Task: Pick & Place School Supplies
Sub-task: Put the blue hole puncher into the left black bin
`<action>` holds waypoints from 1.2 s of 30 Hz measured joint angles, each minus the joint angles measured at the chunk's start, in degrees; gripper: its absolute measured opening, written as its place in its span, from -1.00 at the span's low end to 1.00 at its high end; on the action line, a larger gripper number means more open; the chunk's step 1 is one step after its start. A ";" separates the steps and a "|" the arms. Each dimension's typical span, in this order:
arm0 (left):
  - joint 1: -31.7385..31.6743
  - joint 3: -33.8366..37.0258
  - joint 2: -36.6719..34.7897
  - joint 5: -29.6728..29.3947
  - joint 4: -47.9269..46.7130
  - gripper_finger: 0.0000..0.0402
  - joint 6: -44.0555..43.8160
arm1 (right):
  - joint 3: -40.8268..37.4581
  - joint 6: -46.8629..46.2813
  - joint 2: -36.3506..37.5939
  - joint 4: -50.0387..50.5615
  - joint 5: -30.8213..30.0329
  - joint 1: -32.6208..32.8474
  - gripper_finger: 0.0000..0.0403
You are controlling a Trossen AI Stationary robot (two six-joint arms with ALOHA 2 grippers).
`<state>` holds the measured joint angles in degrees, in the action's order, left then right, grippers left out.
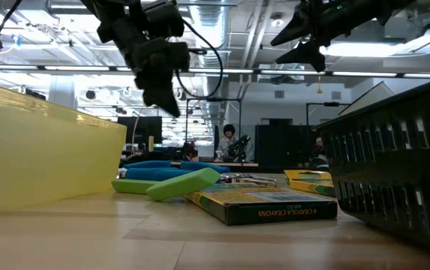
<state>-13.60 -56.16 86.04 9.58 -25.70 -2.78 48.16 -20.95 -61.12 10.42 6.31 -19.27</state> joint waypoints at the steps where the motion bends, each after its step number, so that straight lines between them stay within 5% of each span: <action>1: 0.78 0.09 0.00 -0.41 -0.68 -0.83 -0.91 | 0.00 0.00 0.00 0.02 0.00 0.24 0.11; 7: 4.47 0.13 0.00 -1.11 -2.98 -0.75 -7.89 | 0.00 0.00 0.00 -0.11 0.07 0.93 0.11; 21: 6.18 4.91 0.00 -5.67 -2.95 -0.22 -14.37 | 0.00 -0.04 0.00 -0.16 1.47 0.94 0.11; 36: 8.18 4.94 7.35 -4.75 0.05 -0.18 -20.35 | 0.02 -0.04 0.00 -1.19 1.50 0.93 0.11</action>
<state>-5.42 -51.22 93.39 4.83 -25.65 -23.14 48.18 -20.99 -61.12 9.23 7.81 -18.34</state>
